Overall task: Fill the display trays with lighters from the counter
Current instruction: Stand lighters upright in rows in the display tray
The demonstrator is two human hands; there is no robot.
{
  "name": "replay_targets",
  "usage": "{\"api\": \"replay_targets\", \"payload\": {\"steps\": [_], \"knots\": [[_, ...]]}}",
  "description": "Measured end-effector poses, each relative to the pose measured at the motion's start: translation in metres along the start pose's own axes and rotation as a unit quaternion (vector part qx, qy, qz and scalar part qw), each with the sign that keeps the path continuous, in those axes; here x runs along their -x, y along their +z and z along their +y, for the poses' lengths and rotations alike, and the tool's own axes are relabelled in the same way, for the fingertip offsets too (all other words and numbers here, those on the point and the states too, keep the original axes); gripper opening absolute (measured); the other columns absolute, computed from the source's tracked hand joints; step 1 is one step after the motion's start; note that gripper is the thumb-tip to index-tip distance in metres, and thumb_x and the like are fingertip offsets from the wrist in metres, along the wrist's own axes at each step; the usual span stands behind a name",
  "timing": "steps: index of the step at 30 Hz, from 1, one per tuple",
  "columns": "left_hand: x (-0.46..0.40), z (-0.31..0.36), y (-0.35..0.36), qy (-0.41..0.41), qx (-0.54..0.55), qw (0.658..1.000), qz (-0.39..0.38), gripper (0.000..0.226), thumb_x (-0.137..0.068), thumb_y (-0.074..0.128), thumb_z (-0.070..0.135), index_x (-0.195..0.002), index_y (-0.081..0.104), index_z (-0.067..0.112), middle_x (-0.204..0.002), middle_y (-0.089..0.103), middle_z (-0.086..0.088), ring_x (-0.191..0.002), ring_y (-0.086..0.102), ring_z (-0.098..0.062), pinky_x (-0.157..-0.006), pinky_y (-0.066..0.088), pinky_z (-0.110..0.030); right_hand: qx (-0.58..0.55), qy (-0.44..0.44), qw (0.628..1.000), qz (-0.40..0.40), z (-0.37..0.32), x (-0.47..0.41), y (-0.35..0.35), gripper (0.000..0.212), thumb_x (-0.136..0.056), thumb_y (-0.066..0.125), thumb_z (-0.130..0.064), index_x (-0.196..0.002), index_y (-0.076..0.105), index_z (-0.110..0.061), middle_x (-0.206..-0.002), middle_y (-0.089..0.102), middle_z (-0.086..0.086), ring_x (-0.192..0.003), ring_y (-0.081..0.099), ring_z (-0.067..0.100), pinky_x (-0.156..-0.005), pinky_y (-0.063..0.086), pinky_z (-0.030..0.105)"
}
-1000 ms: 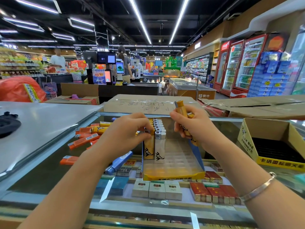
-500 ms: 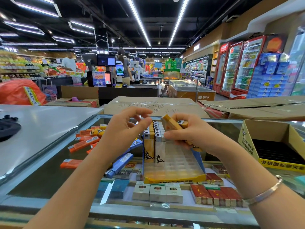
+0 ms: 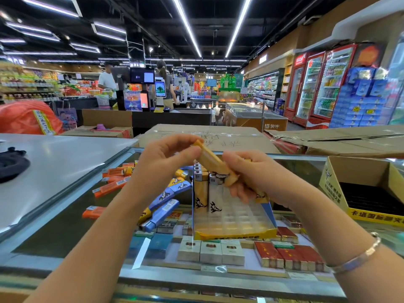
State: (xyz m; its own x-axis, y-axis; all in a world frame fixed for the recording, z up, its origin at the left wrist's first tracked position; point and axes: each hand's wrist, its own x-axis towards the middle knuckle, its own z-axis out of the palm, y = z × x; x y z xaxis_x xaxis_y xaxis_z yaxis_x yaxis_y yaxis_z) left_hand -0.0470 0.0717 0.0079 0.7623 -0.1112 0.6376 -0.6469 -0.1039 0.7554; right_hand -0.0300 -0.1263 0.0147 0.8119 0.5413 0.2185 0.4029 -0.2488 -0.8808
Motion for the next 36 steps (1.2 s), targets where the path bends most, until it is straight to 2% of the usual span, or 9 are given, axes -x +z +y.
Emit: {"api": "replay_targets", "payload": {"steps": [2, 4, 7, 10, 18, 30, 36], "knots": [[-0.002, 0.001, -0.005, 0.002, 0.012, 0.999, 0.033, 0.015, -0.081, 0.061, 0.016, -0.094, 0.068, 0.021, -0.078, 0.071, 0.007, -0.076, 0.066, -0.009, -0.069, 0.052, -0.017, -0.01, 0.001, 0.999, 0.05, 0.002, -0.003, -0.004, 0.045, -0.077, 0.048, -0.059, -0.066, 0.053, -0.016, -0.052, 0.058, 0.004, -0.036, 0.045, 0.013, -0.036, 0.034, 0.019], [-0.002, 0.0, -0.008, 0.007, -0.02, 0.999, 0.045, 0.019, -0.085, 0.06, 0.007, -0.093, 0.069, 0.022, -0.076, 0.07, 0.007, -0.075, 0.064, -0.01, -0.067, 0.052, -0.019, -0.028, 0.009, 0.995, 0.097, 0.004, -0.004, -0.009, 0.043, -0.081, 0.05, -0.054, -0.065, 0.048, -0.014, -0.05, 0.057, 0.003, -0.033, 0.042, 0.012, -0.036, 0.036, 0.018], [-0.001, -0.003, -0.009, 0.01, -0.095, 0.995, 0.024, 0.023, -0.085, 0.063, 0.007, -0.091, 0.069, 0.029, -0.078, 0.068, 0.009, -0.074, 0.063, -0.007, -0.063, 0.052, -0.019, -0.059, 0.029, 0.988, 0.138, 0.006, -0.005, -0.012, 0.04, -0.091, 0.049, -0.044, -0.063, 0.047, -0.015, -0.049, 0.057, 0.003, -0.032, 0.041, 0.011, -0.037, 0.036, 0.018], [0.002, -0.005, -0.005, 0.018, -0.157, 0.987, -0.021, 0.025, -0.082, 0.066, 0.009, -0.086, 0.068, 0.034, -0.079, 0.064, 0.017, -0.072, 0.061, -0.003, -0.066, 0.053, -0.018, -0.075, 0.046, 0.984, 0.156, 0.006, -0.005, -0.013, 0.039, -0.092, 0.047, -0.043, -0.065, 0.047, -0.015, -0.049, 0.056, 0.002, -0.032, 0.04, 0.011, -0.039, 0.035, 0.021], [0.001, -0.012, -0.003, 0.03, -0.252, 0.959, -0.126, 0.019, -0.08, 0.069, 0.012, -0.092, 0.068, 0.027, -0.086, 0.064, 0.013, -0.081, 0.059, -0.001, -0.07, 0.048, -0.011, -0.069, 0.057, 0.982, 0.166, 0.005, -0.005, -0.014, 0.041, -0.092, 0.046, -0.046, -0.064, 0.046, -0.015, -0.048, 0.054, 0.001, -0.032, 0.038, 0.01, -0.042, 0.035, 0.021], [0.0, -0.017, -0.005, 0.074, -0.301, 0.945, -0.103, 0.011, -0.075, 0.075, 0.017, -0.076, 0.065, 0.022, -0.079, 0.063, 0.015, -0.079, 0.06, -0.002, -0.067, 0.048, -0.014, -0.084, 0.04, 0.981, 0.17, 0.007, -0.007, -0.014, 0.042, -0.094, 0.044, -0.044, -0.063, 0.044, -0.015, -0.046, 0.052, 0.001, -0.032, 0.035, 0.011, -0.046, 0.032, 0.025], [0.001, -0.019, -0.002, 0.089, -0.353, 0.922, -0.129, 0.014, -0.075, 0.073, 0.028, -0.071, 0.06, 0.03, -0.085, 0.054, 0.017, -0.081, 0.054, 0.0, -0.063, 0.047, -0.02, -0.092, 0.038, 0.982, 0.163, 0.005, -0.007, -0.013, 0.041, -0.094, 0.044, -0.043, -0.064, 0.044, -0.014, -0.047, 0.053, 0.001, -0.032, 0.036, 0.011, -0.046, 0.033, 0.025]]}}
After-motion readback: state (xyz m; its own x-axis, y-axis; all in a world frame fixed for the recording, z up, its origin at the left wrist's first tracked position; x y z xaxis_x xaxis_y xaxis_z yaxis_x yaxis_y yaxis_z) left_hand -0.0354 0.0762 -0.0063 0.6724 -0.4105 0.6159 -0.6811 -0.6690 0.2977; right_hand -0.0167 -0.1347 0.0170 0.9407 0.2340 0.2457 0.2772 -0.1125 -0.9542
